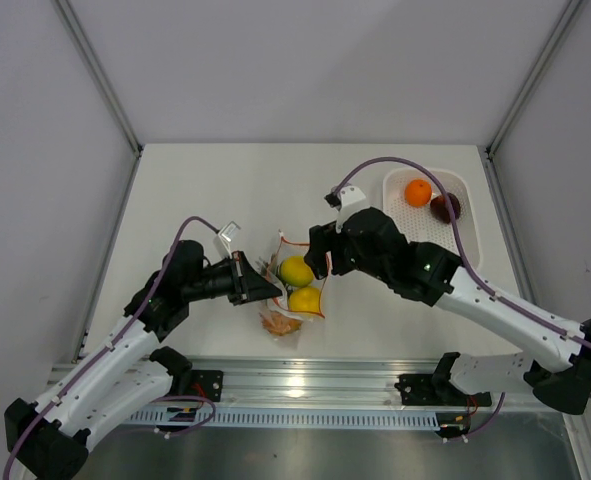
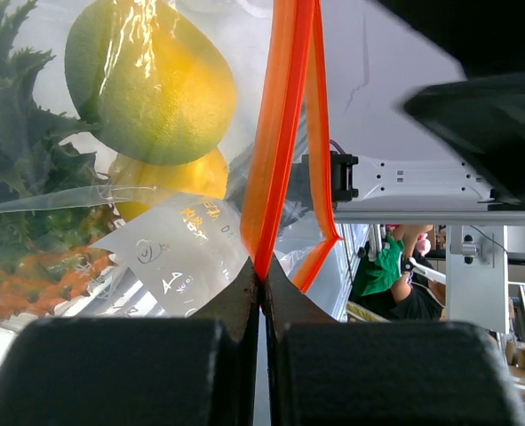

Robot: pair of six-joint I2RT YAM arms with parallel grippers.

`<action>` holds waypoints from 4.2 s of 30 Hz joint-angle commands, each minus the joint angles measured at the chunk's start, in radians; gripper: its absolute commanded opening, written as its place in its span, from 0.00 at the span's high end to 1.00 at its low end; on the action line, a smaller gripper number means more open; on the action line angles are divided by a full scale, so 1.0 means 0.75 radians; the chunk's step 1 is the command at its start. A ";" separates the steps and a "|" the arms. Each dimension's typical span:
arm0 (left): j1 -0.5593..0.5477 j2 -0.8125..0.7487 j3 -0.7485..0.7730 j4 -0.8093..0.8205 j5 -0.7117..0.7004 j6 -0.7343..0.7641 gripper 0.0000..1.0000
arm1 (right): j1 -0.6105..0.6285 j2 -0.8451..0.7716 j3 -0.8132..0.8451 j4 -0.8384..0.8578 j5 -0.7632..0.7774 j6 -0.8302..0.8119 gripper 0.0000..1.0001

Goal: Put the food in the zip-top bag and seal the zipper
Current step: Place the fake fruit in the zipper food storage bag, then adjust the zipper food storage bag at the center of the board, then pick up the fake fruit from the bin.

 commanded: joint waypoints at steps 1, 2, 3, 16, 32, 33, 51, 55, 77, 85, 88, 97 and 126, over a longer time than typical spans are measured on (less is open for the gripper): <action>-0.011 -0.008 0.036 0.053 0.031 -0.025 1.00 | -0.021 0.030 -0.068 -0.046 0.036 0.107 0.26; -0.009 -0.014 0.036 0.053 0.031 -0.025 1.00 | -0.025 0.034 -0.078 -0.040 0.030 0.124 0.31; -0.011 -0.016 0.034 0.051 0.029 -0.023 0.99 | -0.029 0.042 -0.098 -0.024 0.016 0.130 0.34; -0.011 -0.038 0.085 0.027 0.080 -0.055 1.00 | -0.052 0.141 -0.009 0.011 -0.136 0.032 1.00; -0.017 -0.031 -0.185 0.249 0.078 -0.180 0.99 | 0.022 -0.068 -0.098 0.017 -0.074 -0.003 1.00; -0.017 -0.018 -0.206 0.278 0.080 -0.186 0.99 | 0.016 -0.054 -0.125 0.023 -0.078 0.003 1.00; -0.031 -0.112 0.095 0.002 0.045 -0.098 0.99 | 0.026 -0.166 -0.020 0.027 -0.140 -0.007 1.00; -0.033 -0.104 -0.095 0.141 0.051 -0.160 0.99 | 0.010 -0.170 -0.192 0.107 -0.138 0.042 1.00; -0.031 -0.114 -0.027 0.045 0.033 -0.094 0.99 | 0.000 -0.154 -0.190 0.093 -0.152 0.050 1.00; -0.031 -0.092 -0.032 0.088 0.037 -0.105 0.99 | -0.082 -0.040 -0.266 0.077 -0.203 0.032 0.99; -0.031 -0.082 0.019 0.078 0.041 -0.096 1.00 | -0.094 -0.031 -0.240 0.060 -0.209 0.018 0.98; -0.031 -0.049 0.050 0.092 0.053 -0.094 1.00 | -0.129 -0.025 -0.011 -0.028 -0.226 -0.054 0.44; -0.031 -0.018 0.003 0.174 0.104 -0.119 1.00 | -1.203 0.707 0.308 0.166 0.210 -0.269 0.01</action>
